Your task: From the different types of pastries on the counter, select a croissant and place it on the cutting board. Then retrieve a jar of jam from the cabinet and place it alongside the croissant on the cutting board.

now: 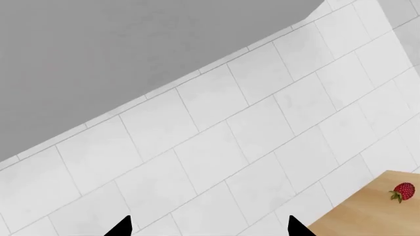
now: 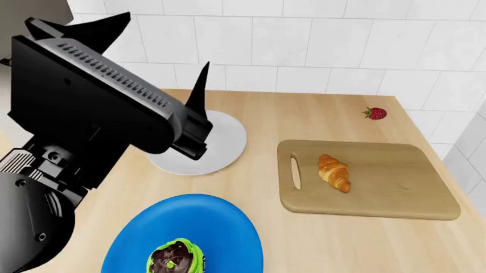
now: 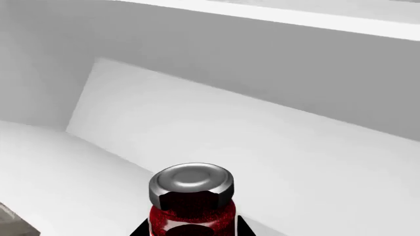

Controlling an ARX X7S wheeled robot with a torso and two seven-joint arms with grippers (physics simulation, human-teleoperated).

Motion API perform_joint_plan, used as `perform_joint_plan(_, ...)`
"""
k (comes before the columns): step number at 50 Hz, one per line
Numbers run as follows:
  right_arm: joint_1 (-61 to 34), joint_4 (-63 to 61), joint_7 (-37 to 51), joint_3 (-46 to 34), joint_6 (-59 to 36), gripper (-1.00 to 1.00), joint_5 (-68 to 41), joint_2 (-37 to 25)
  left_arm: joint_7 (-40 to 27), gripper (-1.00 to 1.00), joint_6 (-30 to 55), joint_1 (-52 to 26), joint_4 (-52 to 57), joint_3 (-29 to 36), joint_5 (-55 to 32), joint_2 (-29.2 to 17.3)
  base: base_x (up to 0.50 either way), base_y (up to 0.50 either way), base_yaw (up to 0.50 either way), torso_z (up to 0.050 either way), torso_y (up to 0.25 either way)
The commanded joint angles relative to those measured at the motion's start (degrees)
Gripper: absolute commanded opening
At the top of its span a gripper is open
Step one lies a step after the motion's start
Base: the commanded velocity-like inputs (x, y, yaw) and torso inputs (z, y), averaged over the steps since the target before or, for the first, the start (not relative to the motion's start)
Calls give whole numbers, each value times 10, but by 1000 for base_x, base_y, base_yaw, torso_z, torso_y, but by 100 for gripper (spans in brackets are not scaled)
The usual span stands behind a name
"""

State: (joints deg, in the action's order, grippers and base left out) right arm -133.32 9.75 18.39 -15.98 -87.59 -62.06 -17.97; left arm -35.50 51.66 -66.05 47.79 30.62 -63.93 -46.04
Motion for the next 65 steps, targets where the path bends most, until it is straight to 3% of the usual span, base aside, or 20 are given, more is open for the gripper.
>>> perform_joint_plan(1, -2, -51, 59, 5, -22, -100, -129, -21, 2, 100, -9, 10, 1, 1, 6, -5, 0, 0, 0, 0, 0)
perform_joint_plan(9, -16, -53, 208, 18, -16, -100, -354, -38, 0, 100, -9, 11, 1, 3, 8, -5, 0, 0, 0, 0, 0)
perform_joint_plan(18, -9, -50, 281, 46, 6, -100, -452, -39, 0, 100, -10, 11, 0, 5, 9, -5, 0, 0, 0, 0, 0)
perform_joint_plan(33, 0, -89, 439, -25, 64, -100, -675, -88, -7, 100, -4, -3, 0, 2, -4, -7, 0, 0, 0, 0, 0)
perform_joint_plan(65, 191, -202, 524, -100, 141, -100, -766, -212, -6, 100, -14, 7, 0, 9, 5, -9, 0, 0, 0, 0, 0)
